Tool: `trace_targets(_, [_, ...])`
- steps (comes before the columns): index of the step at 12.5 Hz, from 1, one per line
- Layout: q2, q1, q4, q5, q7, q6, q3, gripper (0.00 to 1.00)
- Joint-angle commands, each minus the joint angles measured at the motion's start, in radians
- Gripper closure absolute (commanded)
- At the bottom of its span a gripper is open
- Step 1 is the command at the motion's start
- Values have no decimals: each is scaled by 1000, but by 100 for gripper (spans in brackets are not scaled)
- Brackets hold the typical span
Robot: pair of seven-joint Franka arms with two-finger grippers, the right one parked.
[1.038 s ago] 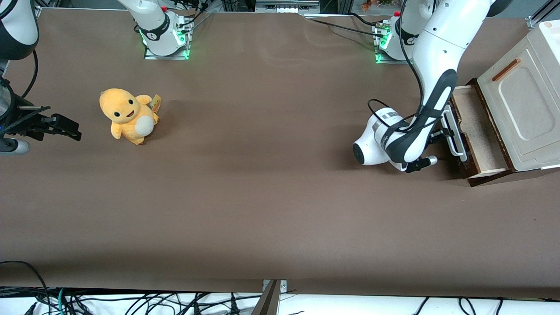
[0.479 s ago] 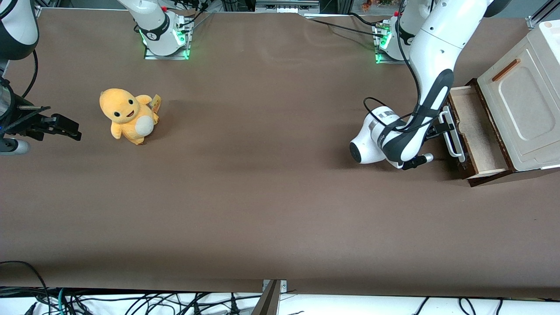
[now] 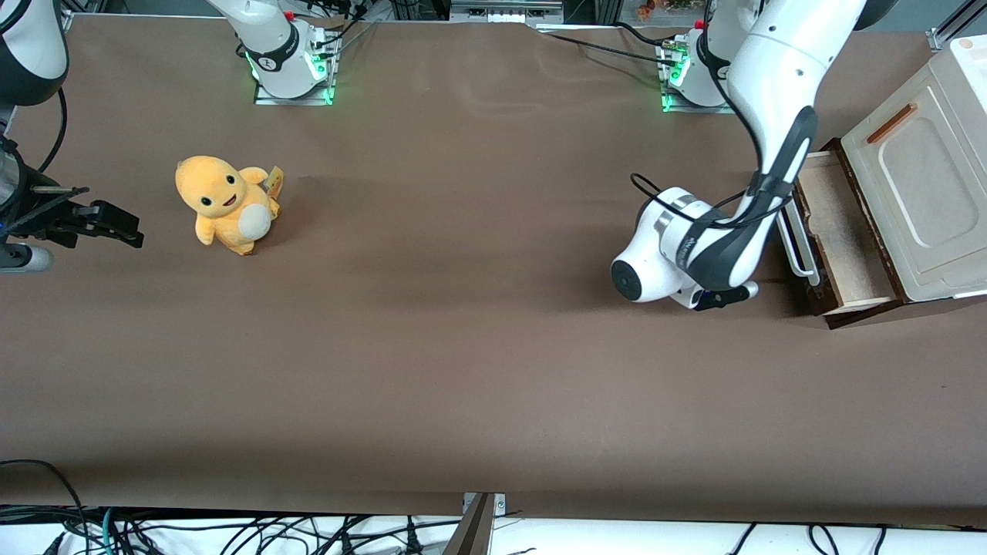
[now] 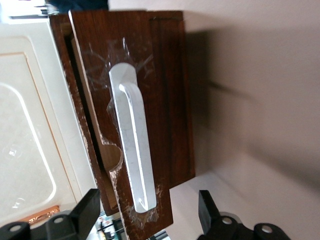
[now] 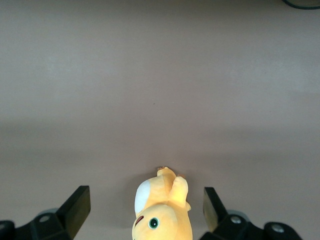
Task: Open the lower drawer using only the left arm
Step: 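Open the left gripper and back it away from the handle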
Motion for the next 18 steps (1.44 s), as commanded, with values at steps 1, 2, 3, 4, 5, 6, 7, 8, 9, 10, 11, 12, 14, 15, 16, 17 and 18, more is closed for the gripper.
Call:
trace_targets(1, [-7,0,133,-95,112,-11,3,2])
trace_targets(2, [-8,0,184,-138,126,-13,3,0])
trace_targets(3, [-14,1,238,-186,129,-13,3,0])
trace_targets(4, [-16,3,284,-220,129,-15,3,0])
trace_targets(5, [-19,3,317,-241,129,-18,3,0])
trace_targets(6, [-24,3,336,-260,129,-21,3,0])
trace_targets(7, [-28,3,362,-274,132,-27,3,0])
trace_targets(8, [-40,6,374,-290,135,-27,3,0])
trace_targets(9, [-48,21,405,-316,135,-27,3,0])
trace_targets(10, [-50,34,448,-353,139,-27,3,0])
trace_targets(11, [-50,46,483,-369,182,-27,4,0])
trace_targets(12, [-51,64,509,-390,252,-27,9,0])
trace_targets(14, [-67,75,525,-400,307,-27,18,0])
trace_targets(15, [-71,75,525,-396,307,-27,18,0])
trace_targets(16, [-73,71,525,-395,305,-39,16,0])
trace_targets(17, [-73,71,525,-393,307,-45,16,0])
trace_targets(18, [-73,71,525,-393,307,-48,16,0])
